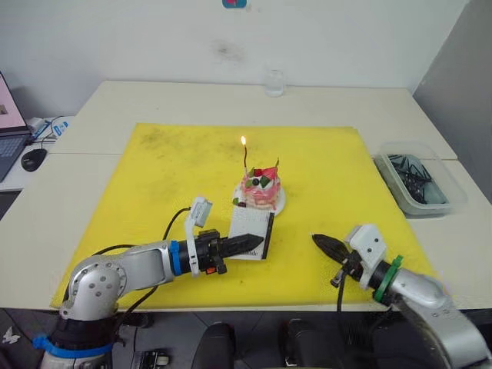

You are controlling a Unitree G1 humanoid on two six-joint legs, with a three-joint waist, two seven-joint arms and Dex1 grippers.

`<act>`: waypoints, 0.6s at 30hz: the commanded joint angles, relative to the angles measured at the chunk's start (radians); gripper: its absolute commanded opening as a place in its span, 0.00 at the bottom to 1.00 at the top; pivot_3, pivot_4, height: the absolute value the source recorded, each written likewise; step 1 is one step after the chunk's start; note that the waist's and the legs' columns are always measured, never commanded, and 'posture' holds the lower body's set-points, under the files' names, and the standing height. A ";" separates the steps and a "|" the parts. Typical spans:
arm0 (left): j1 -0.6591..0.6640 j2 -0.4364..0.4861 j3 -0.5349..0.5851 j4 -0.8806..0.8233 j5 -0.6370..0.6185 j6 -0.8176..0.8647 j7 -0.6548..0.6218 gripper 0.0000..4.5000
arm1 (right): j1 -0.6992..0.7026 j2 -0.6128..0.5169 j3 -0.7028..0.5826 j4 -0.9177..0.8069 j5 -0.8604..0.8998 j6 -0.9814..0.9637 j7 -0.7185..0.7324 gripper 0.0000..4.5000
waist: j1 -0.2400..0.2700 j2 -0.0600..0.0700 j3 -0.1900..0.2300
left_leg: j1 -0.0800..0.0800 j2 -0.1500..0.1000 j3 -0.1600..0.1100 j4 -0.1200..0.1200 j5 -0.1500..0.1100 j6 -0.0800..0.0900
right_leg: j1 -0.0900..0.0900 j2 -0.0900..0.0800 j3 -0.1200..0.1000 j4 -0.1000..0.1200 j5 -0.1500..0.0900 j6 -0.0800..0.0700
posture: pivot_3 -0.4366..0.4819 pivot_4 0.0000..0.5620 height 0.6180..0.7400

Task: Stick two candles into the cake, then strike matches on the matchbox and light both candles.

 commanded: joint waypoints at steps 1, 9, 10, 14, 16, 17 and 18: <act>-0.038 -0.009 0.008 0.006 -0.043 -0.014 0.024 0.00 | -0.073 -0.075 -0.064 -0.124 0.078 0.066 0.055 0.01 | 0.000 0.000 0.000 | 0.000 0.000 0.000 0.000 0.000 0.000 | 0.000 0.000 0.000 0.000 0.000 0.000 | 0.48 0.27 1.00; -0.093 -0.044 -0.008 0.067 -0.027 -0.021 0.022 0.00 | -0.301 -0.272 -0.046 -0.186 0.152 0.075 0.223 0.01 | 0.002 0.000 0.000 | -0.001 -0.001 -0.001 0.000 0.000 0.000 | 0.000 0.001 -0.001 -0.001 0.000 0.000 | 0.48 0.27 1.00; -0.097 -0.050 -0.006 0.074 -0.037 -0.020 0.025 0.00 | -0.319 -0.280 -0.023 -0.182 0.141 0.062 0.237 0.01 | 0.002 0.000 0.000 | -0.001 -0.001 -0.001 0.000 0.000 0.000 | 0.000 0.001 -0.001 -0.001 -0.001 -0.001 | 0.48 0.27 1.00; -0.107 -0.058 0.001 0.088 -0.060 -0.009 0.025 0.00 | -0.363 -0.284 0.058 -0.152 0.086 0.012 0.263 0.01 | 0.001 -0.001 0.000 | -0.001 -0.001 -0.001 0.000 0.000 0.000 | 0.000 0.001 -0.001 -0.001 -0.001 -0.001 | 0.48 0.27 1.00; -0.105 -0.052 0.000 0.086 -0.065 -0.002 0.020 0.00 | -0.380 -0.275 0.095 -0.130 0.048 -0.017 0.267 0.01 | 0.001 -0.001 0.000 | -0.001 -0.001 -0.001 0.000 0.000 0.000 | 0.000 0.001 -0.001 -0.001 -0.001 0.000 | 0.48 0.27 1.00; -0.103 -0.050 0.000 0.085 -0.067 -0.001 0.018 0.00 | -0.387 -0.272 0.109 -0.118 0.030 -0.032 0.269 0.01 | 0.001 -0.001 0.000 | -0.001 -0.001 -0.001 0.000 0.000 0.000 | 0.000 0.001 -0.001 0.000 0.000 0.000 | 0.48 0.27 1.00; -0.100 -0.047 0.000 0.083 -0.067 0.001 0.016 0.00 | -0.393 -0.267 0.122 -0.105 0.011 -0.048 0.268 0.01 | 0.001 -0.001 0.000 | -0.001 -0.001 -0.001 0.000 0.000 0.000 | 0.000 0.001 -0.001 0.000 0.000 0.000 | 0.48 0.27 1.00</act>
